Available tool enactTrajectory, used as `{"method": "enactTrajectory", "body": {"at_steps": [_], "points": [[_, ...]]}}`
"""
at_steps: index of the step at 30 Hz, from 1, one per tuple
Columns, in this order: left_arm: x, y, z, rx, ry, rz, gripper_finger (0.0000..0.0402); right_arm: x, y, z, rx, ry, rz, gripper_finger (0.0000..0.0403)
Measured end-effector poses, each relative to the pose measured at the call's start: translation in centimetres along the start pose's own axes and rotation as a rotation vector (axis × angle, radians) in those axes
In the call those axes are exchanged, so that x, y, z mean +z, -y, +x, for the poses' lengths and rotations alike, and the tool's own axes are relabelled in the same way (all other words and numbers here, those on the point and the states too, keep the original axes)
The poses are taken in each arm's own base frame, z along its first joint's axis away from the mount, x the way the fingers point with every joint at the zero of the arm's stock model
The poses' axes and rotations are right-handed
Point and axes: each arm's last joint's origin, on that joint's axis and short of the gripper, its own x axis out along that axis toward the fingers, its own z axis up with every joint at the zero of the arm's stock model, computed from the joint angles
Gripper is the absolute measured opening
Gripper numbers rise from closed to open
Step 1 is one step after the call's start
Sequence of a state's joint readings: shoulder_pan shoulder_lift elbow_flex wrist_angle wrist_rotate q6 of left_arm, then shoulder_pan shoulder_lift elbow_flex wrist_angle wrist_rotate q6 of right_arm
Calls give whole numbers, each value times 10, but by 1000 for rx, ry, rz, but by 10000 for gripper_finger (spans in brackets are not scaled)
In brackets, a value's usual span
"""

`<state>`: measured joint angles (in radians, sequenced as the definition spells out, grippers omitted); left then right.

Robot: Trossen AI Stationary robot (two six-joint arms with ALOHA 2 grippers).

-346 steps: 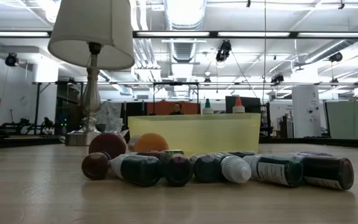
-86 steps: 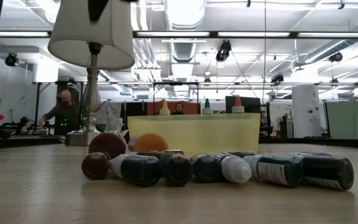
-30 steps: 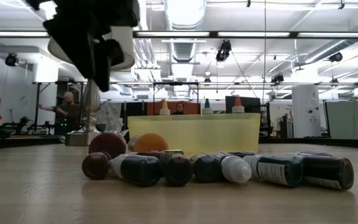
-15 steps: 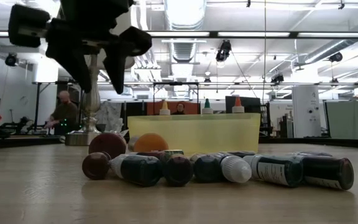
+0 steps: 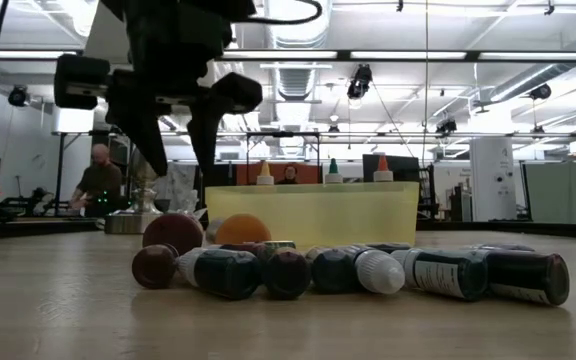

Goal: Pick & Place food coloring
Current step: Put the large red food coloring bottle into the yellow bin

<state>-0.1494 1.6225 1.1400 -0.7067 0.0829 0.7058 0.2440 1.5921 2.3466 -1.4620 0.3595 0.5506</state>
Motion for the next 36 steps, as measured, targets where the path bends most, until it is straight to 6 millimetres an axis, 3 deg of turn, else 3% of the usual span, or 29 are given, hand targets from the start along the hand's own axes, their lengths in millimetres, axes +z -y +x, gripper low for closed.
{"method": "enactTrajectory", "body": {"at_steps": [12,18,23,27,33,36], "points": [[0,1,6,-21,-8,-83,167,-1,-2,1,48,-33,-22,224],[1,2,-6,-9,19,-278,167,-4,-8,16,56,-98,-22,224],[2,4,-12,-22,47,-334,167,-6,-13,31,36,-147,-52,224],[4,6,-12,-24,50,-307,167,-7,-16,38,30,-159,-67,224],[12,13,-12,-35,81,-45,167,-7,-17,41,27,-164,-69,224],[13,12,-8,-24,93,-2,168,-7,-17,40,27,-163,-66,224]]}}
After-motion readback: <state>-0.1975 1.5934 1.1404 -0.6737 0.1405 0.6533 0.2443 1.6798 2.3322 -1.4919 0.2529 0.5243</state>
